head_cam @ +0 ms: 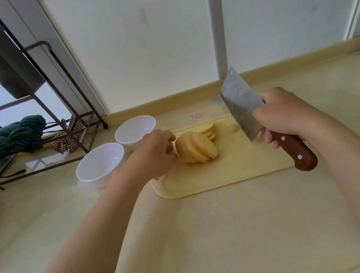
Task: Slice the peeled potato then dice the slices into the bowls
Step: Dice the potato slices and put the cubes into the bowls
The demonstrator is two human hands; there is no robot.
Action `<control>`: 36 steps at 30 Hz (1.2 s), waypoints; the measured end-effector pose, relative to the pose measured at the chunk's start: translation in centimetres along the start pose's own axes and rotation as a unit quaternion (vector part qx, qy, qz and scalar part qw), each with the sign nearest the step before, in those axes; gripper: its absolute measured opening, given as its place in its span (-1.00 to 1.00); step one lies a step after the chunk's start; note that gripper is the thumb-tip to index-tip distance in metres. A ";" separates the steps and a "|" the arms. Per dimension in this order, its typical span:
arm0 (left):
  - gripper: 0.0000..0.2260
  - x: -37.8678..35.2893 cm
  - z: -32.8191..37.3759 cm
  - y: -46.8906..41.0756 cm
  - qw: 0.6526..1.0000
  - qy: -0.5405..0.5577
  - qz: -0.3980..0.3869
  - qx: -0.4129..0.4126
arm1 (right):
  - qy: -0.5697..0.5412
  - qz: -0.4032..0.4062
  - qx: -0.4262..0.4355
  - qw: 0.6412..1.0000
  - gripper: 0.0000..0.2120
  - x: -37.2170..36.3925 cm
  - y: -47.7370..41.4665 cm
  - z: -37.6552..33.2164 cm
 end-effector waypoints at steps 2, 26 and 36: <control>-0.69 0.0 -0.3 -0.1 0.999 0.021 0.029 0.006 | 0.002 0.002 -0.001 1.000 -0.75 0.0 -0.1 0.0; -0.90 -0.1 0.3 -0.6 0.998 -0.043 0.046 -0.005 | 0.007 -0.003 0.000 1.000 -0.75 0.5 -0.6 0.5; -0.89 0.2 0.6 0.7 0.993 -0.068 0.089 -0.042 | 0.001 -0.004 -0.003 1.000 -0.75 0.4 -0.7 0.5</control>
Point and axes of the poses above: each hand's wrist, its own y-axis away from the middle knuckle, its own x-axis out of the back of the hand, z = x × y, the point moved 3 cm from there along -y, towards the middle knuckle, and after that the axes turned 4 degrees about -z, right-handed, at the moved point
